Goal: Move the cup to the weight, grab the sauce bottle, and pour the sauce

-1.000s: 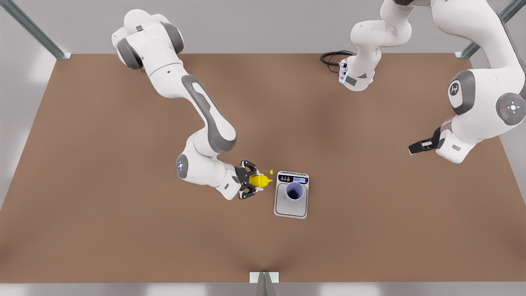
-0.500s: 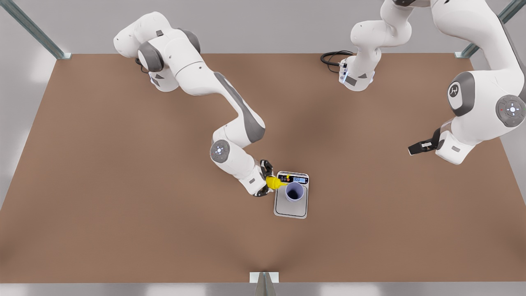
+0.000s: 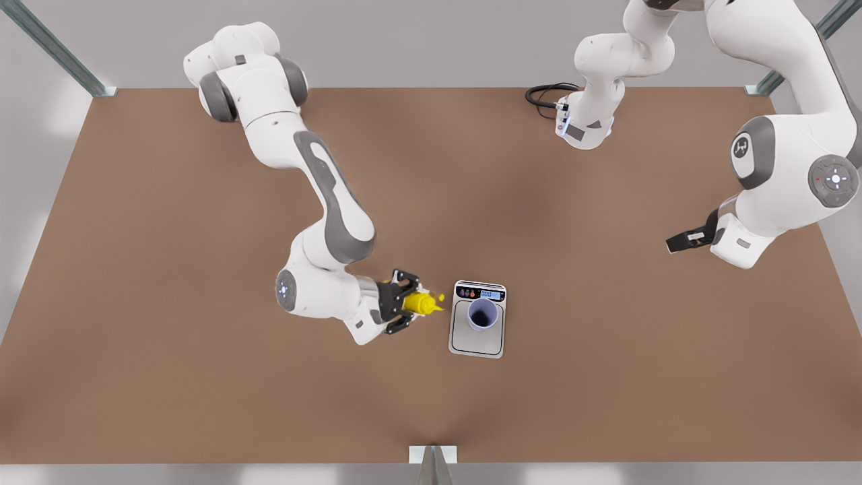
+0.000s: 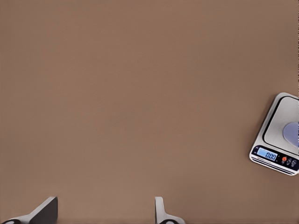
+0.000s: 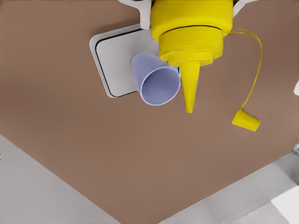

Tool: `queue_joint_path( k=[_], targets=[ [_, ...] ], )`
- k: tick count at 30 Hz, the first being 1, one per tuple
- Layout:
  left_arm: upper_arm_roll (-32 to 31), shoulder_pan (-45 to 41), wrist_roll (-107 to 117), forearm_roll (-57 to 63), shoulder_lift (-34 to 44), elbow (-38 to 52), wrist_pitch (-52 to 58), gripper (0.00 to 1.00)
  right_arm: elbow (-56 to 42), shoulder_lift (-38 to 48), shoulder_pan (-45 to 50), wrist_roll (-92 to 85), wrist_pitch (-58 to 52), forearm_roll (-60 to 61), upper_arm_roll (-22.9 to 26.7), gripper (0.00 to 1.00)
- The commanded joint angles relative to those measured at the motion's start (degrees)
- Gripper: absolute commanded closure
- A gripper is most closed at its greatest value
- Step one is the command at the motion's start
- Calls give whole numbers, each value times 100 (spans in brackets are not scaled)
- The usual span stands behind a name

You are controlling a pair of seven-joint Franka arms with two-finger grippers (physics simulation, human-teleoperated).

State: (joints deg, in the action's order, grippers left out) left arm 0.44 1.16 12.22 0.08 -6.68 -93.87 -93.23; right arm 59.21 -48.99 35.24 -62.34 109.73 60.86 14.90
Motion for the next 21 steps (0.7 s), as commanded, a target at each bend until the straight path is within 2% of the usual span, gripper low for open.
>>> queue_joint_path(
  k=[1, 6, 13, 21],
  targets=[
    [0, -11, 0, 1, 0, 0, 15, 0, 55, 4, -34, -182, -206, 320, 13, 56],
    [0, -125, 79, 1, 0, 0, 15, 0, 1311, 434, -685, -2528, -1146, 1331, 13, 56],
    [-9, -230, 211, 10, 18, 35, 103, 0, 1743, 505, -1634, -4128, -2729, 1692, 13, 56],
    [-9, -230, 202, 10, 9, 35, 112, 0, 2129, 294, -1801, -5508, -2808, 2377, -75, 56]
  ],
)
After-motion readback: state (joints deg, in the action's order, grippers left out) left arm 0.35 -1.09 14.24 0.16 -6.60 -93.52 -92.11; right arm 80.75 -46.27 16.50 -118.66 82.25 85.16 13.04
